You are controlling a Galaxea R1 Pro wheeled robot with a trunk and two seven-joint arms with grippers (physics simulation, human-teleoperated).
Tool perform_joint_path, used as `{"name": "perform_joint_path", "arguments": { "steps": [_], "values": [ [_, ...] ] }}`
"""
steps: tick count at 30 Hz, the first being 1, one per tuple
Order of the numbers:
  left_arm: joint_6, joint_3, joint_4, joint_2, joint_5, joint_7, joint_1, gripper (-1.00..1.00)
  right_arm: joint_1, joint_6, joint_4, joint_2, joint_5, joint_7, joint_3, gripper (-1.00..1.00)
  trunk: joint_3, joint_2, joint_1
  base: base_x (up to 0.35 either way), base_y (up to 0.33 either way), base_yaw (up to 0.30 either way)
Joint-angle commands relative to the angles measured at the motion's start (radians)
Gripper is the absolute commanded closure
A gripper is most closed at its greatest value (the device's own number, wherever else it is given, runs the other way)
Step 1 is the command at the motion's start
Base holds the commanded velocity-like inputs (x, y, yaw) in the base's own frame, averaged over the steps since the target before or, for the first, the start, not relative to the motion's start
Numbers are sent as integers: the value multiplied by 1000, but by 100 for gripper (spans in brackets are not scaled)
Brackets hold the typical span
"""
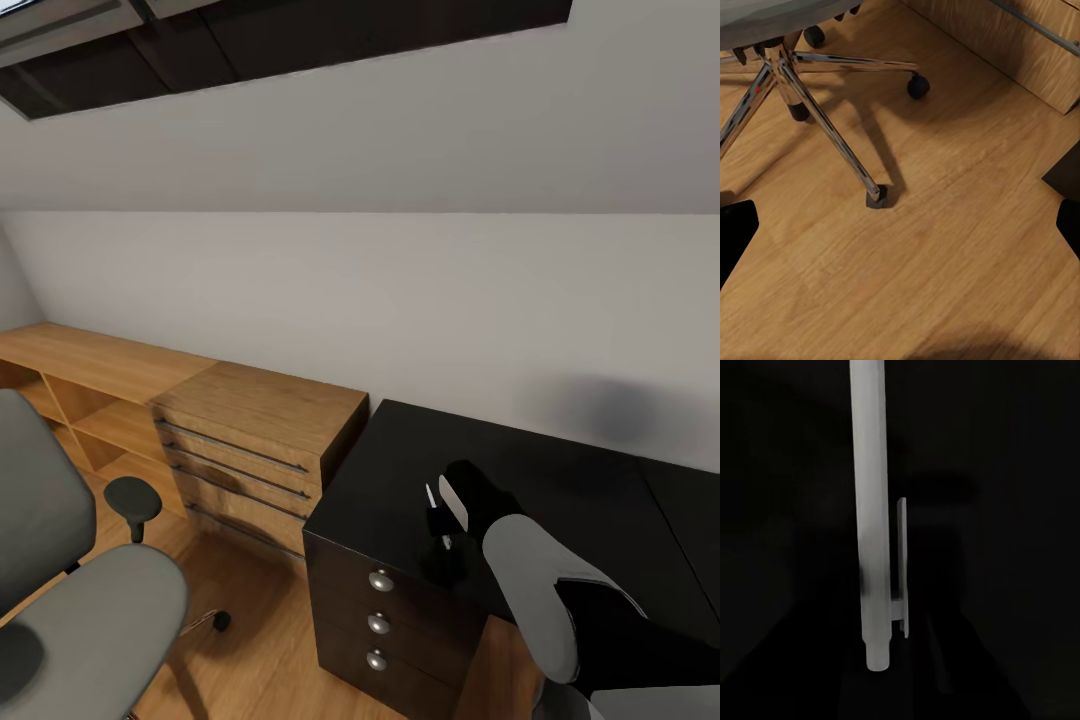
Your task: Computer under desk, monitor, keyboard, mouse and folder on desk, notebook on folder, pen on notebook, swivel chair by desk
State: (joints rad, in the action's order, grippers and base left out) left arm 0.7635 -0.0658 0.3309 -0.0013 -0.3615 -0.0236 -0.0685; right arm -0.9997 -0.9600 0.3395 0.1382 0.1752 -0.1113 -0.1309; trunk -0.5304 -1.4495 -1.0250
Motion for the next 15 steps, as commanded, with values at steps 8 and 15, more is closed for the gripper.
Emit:
{"name": "perform_joint_path", "arguments": {
  "steps": [8,15],
  "values": [
    [-1,-1,2,0,3,-2,-1,-100,0,-3,1,1,7,-1,-9,100,-1,0,0,0,0,0],
    [0,0,2,0,4,3,-1,-100,0,-3,3,-1,8,-1,-10,100,15,35,19,0,0,0]
  ]
}}
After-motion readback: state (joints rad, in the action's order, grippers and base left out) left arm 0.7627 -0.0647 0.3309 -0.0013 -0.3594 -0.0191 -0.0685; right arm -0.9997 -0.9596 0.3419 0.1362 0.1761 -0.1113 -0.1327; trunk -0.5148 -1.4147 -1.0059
